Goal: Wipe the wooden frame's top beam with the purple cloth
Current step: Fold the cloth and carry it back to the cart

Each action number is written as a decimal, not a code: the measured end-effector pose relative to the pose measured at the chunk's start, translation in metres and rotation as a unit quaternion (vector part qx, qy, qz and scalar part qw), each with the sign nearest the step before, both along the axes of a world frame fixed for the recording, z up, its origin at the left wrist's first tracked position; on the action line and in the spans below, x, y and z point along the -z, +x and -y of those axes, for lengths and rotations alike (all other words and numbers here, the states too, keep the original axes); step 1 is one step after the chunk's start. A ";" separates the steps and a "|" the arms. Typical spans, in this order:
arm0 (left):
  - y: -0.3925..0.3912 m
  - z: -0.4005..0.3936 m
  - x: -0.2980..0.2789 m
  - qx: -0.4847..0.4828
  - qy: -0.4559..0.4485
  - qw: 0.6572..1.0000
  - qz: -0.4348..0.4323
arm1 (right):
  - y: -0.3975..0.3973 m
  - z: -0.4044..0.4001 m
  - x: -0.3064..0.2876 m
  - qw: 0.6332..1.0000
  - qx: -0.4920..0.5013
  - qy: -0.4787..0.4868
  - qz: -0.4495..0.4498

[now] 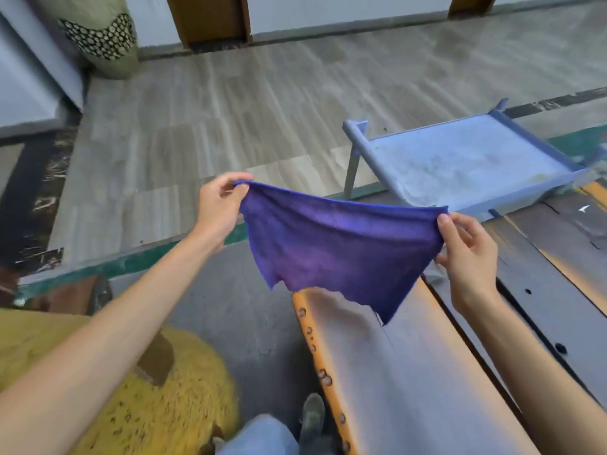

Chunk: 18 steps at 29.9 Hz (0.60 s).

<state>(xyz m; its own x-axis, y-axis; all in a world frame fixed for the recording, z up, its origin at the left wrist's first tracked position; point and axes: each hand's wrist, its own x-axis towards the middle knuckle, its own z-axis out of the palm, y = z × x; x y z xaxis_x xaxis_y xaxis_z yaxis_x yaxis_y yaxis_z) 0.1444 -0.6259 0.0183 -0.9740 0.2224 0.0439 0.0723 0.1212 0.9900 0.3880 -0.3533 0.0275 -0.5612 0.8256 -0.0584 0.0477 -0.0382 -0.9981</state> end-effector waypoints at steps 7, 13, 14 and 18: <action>-0.127 -0.074 0.009 0.041 0.012 0.999 0.009 | -0.096 -0.022 0.008 0.999 0.049 0.011 0.010; -0.250 -0.115 0.040 0.112 -0.003 0.994 0.006 | -0.198 -0.032 0.018 0.995 0.087 0.025 0.033; -0.269 -0.119 0.043 0.123 -0.006 0.992 -0.006 | -0.214 -0.033 0.020 0.993 0.106 0.026 0.036; -0.362 -0.129 0.040 0.182 -0.053 0.978 -0.086 | -0.296 -0.032 0.026 0.981 0.184 0.033 0.057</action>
<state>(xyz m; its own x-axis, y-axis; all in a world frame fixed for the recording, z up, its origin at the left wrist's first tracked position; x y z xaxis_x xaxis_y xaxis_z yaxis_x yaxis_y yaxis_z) -0.2175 -0.4973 -0.0217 -0.8098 0.5651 0.1575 0.2933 0.1575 0.9430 0.0915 -0.3214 0.0015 -0.2183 0.9749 -0.0437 0.1532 -0.0100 -0.9881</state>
